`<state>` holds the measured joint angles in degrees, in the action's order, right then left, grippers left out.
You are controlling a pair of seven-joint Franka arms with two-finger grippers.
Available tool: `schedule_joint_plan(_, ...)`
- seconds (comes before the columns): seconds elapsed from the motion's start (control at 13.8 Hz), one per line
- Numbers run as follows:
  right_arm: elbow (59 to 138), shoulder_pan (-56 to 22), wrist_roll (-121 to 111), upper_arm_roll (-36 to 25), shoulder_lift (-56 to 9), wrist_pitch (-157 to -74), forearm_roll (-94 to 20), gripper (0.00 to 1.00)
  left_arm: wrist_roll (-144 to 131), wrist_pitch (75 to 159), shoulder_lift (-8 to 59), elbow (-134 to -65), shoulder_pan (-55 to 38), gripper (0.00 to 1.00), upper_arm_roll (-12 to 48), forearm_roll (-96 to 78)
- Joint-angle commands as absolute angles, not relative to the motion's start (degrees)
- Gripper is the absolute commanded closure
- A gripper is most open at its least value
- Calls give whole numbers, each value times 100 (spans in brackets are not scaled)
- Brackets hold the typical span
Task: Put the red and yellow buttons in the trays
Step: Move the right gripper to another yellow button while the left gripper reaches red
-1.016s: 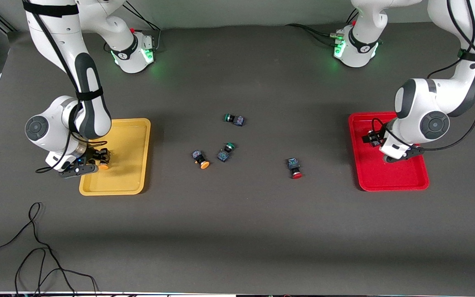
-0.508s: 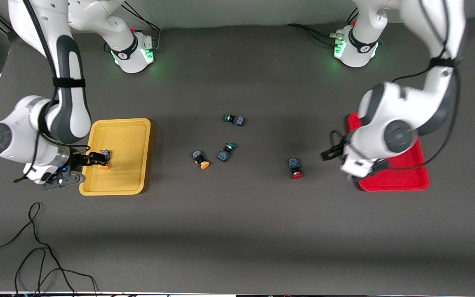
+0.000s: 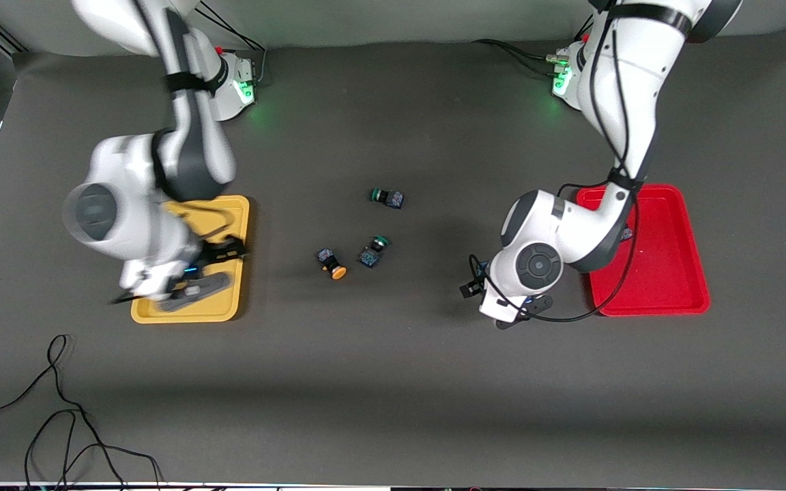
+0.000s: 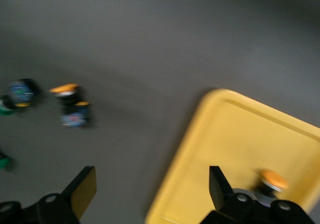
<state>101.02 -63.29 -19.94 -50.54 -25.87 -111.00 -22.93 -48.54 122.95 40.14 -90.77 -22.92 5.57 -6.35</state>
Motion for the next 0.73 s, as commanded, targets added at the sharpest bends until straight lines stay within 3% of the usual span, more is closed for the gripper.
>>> schedule_joint_plan(0.0, 9896, -6416, -1950, -4494, -2953, -11459, -2417, 0, -4843, 12716, 4052, -9280, -2426, 4, 466, -598)
schedule_joint_plan(0.22, 10002, -6416, -1977, -3816, -3163, -11977, -2408, 0, -4834, 12753, 4061, -9404, -2417, 10, 466, -388)
schedule_joint_plan(0.36, 10395, -6425, -1986, -3517, -3286, -12853, -2408, 0, -4834, 12814, 4061, -9483, -2408, 15, 466, -211)
schedule_joint_plan(0.44, 10624, -6416, -1986, -3333, -3383, -13363, -2408, 0, -4756, 12875, 4061, -9562, -2408, 24, 466, -211)
schedule_joint_plan(0.51, 10730, -6416, -1986, -3270, -3523, -13725, -2408, 0, -4668, 12919, 4061, -9597, -2400, 43, 466, -220)
schedule_joint_plan(0.58, 10766, -6416, -1978, -3243, -3664, -13946, -2417, 0, -4667, 12885, 4043, -9589, -2391, 79, 466, -220)
schedule_joint_plan(0.65, 10775, -6407, -1969, -3156, -3787, -14148, -2417, 0, -4684, 12833, 3999, -9589, -2373, 100, 466, -228)
